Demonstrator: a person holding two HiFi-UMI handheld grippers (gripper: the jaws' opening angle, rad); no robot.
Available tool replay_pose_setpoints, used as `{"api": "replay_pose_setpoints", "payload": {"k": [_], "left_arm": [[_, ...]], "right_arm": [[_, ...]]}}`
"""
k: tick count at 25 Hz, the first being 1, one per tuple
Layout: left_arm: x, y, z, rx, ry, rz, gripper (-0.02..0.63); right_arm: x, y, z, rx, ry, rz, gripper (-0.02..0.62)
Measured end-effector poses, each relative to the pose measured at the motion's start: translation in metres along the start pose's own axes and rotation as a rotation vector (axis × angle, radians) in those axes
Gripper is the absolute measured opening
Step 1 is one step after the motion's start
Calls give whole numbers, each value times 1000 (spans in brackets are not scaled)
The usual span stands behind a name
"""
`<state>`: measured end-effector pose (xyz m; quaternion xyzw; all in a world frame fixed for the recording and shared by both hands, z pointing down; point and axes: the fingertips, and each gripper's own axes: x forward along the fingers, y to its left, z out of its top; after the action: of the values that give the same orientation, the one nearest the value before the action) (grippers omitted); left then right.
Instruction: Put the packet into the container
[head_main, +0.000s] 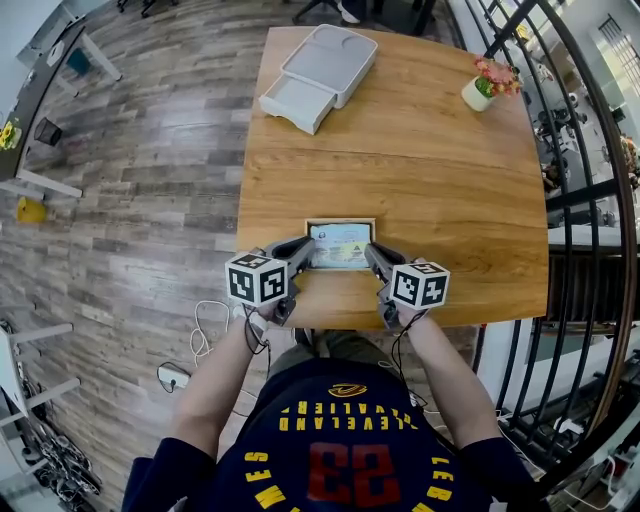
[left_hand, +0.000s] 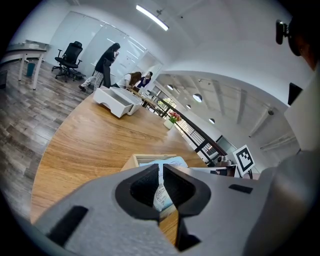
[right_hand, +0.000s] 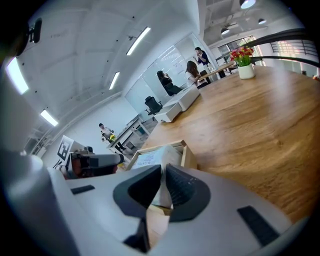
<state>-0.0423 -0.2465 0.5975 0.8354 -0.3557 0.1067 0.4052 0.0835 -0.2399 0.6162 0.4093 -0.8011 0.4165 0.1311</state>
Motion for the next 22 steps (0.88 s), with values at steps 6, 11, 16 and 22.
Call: {"api": "replay_pose_setpoints", "payload": {"k": [6,11,16,22], "left_arm": [[-4,1,3,5,-17,10,34],[-6,-2,3,10,-23,11,34],[-11,-9,10,34,-39,8,34],[-28,-36,20,79,-86,-30,34]], "right_arm": [[0,-4,4,-82,-7,-56,97],[-7,-7,15,-118,-48,-99,164],[-18,-1,32,-137,-112,-125,164],[-40,31,51,-162,-190,-95,164]]}}
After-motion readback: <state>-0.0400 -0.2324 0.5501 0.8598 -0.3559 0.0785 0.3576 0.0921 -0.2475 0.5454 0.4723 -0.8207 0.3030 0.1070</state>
